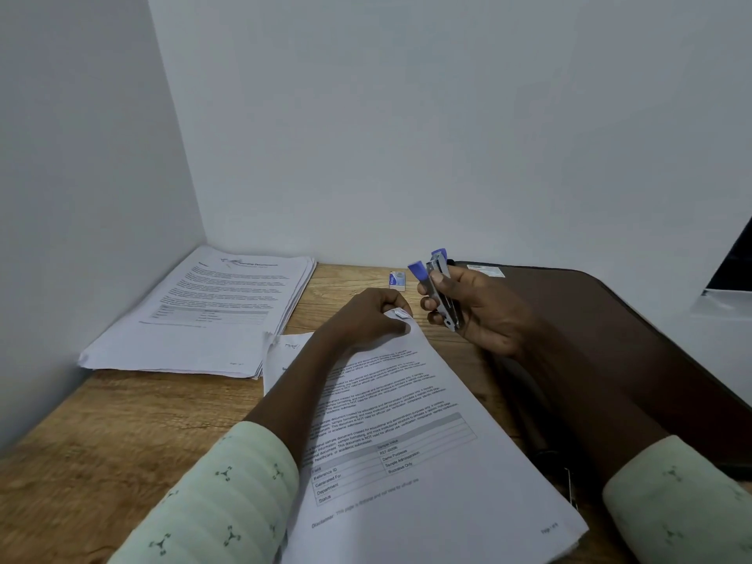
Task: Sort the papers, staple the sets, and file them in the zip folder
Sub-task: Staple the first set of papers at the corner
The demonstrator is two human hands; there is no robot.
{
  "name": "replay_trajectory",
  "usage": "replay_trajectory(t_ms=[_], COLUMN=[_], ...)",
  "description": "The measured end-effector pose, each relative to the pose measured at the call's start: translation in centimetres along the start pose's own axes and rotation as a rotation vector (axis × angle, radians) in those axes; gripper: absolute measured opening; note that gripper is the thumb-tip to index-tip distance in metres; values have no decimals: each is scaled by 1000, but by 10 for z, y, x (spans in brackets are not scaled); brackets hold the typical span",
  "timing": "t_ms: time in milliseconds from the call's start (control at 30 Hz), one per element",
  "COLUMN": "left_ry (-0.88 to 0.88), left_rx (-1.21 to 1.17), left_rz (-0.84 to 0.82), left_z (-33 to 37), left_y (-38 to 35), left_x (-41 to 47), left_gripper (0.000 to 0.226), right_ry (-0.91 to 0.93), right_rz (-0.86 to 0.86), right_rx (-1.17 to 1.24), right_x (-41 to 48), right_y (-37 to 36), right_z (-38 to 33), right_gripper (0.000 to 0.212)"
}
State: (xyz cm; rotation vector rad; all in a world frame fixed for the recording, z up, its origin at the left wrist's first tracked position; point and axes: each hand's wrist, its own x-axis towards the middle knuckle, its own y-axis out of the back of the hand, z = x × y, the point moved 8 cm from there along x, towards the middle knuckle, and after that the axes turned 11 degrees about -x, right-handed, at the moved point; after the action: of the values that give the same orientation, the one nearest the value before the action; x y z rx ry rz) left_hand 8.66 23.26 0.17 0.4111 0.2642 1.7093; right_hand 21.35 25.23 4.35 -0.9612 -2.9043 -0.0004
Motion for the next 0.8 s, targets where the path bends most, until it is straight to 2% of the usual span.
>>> replay_trajectory(t_ms=[233, 400, 500, 600, 700, 800], left_ry=[4, 1, 4, 1, 2, -2], left_rx=[-14, -4, -8, -8, -4, 2], left_rz=[9, 2, 4, 4, 2, -2], left_z=[-2, 0, 0, 1, 1, 2], left_y=[1, -1, 0, -1, -1, -1], left_x=[0, -2, -3, -3, -2, -2], left_gripper=[11, 11, 11, 9, 10, 11], right_ry=[-30, -35, -35, -49, -36, -8], right_rz=[-25, 45, 23, -135, -337, -451], right_rx=[112, 152, 166, 204, 265, 316], right_x=[-1, -1, -2, -6, -13, -18], right_y=[-1, 4, 6, -3, -17, -22], right_z=[2, 3, 4, 4, 0, -7], right_gripper=[23, 16, 15, 16, 26, 18])
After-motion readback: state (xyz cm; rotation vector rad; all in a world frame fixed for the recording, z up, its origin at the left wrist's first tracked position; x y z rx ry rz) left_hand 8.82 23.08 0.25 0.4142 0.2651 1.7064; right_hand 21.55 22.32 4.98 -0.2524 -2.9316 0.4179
